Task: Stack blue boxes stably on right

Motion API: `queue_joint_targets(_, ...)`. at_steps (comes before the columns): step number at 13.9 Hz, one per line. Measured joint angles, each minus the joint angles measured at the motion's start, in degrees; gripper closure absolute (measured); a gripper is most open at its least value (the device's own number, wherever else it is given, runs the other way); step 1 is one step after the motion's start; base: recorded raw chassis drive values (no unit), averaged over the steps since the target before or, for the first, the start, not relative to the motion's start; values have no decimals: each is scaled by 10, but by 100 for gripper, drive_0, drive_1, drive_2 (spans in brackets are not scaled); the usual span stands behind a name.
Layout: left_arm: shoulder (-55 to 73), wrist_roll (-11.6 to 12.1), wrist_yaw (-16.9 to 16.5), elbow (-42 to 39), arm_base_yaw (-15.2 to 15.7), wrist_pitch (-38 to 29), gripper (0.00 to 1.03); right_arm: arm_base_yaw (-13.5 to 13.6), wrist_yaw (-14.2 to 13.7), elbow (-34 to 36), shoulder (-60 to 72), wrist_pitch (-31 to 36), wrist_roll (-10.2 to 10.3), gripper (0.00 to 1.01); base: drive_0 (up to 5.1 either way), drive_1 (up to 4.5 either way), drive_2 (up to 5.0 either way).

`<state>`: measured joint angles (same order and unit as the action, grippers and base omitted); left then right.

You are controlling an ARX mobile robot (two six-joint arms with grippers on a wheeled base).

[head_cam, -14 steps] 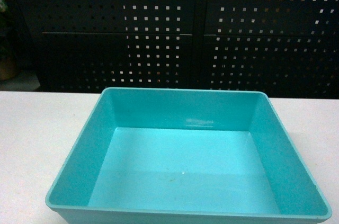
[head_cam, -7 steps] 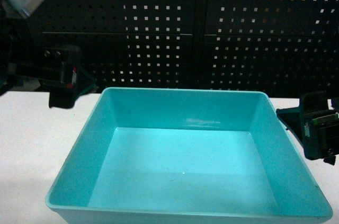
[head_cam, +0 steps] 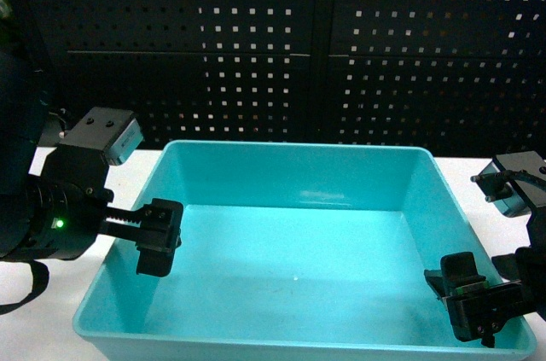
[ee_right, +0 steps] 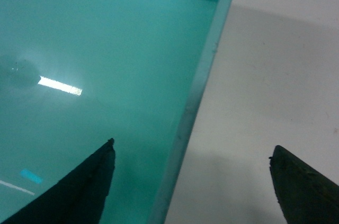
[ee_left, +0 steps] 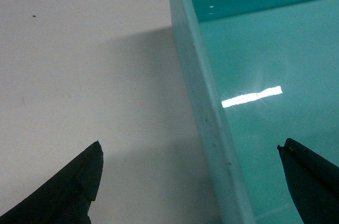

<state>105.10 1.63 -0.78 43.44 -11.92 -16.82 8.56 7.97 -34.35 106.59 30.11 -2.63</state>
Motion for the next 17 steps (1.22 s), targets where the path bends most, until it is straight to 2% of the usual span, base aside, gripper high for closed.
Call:
queue_joint_targets(1, 0, -9, 4, 0, -9, -6, 5, 0, 0, 0, 2, 11, -1, 33, 0, 0, 0)
queue_joint_targets(3, 0, -28, 2, -3, -18, -11, 5, 1, -7, 3, 2, 21, -4, 59, 0, 0, 0)
queue_joint_targets(4, 0, -33, 4, -7, -20, -13, 5, 5, -10, 3, 2, 21, -5, 68, 0, 0, 0)
queue_joint_targets(5, 0, -43, 6, -14, -20, -10, 5, 9, -11, 5, 2, 21, -4, 82, 0, 0, 0)
queue_joint_targets(6, 0, -51, 10, -19, -20, -14, 5, 12, -13, 6, 2, 26, 19, 92, 0, 0, 0)
queue_joint_targets(7, 0, -64, 14, -23, -21, -10, 5, 14, -10, 11, 2, 31, 29, 94, 0, 0, 0)
queue_joint_targets(9, -7, -106, 21, -28, -42, 28, 29, 16, -13, 16, 2, 38, 32, 94, 0, 0, 0)
queue_joint_targets(10, -14, -123, 21, -28, -50, 43, 38, 15, -14, 17, 1, 39, 33, 94, 0, 0, 0)
queue_joint_targets(12, -31, -174, 32, -28, -68, 62, 64, 14, -16, 25, -2, 43, 33, 94, 0, 0, 0)
queue_joint_targets(13, -31, -184, 52, -28, -77, 61, 74, 14, -17, 28, -4, 46, 36, 94, 0, 0, 0)
queue_joint_targets(16, -31, -203, 66, -36, -76, 47, 102, 12, -17, 38, -9, 54, 41, 94, 0, 0, 0)
queue_joint_targets(17, -31, -205, 69, -39, -76, 42, 101, 11, -17, 42, -10, 61, 41, 94, 0, 0, 0)
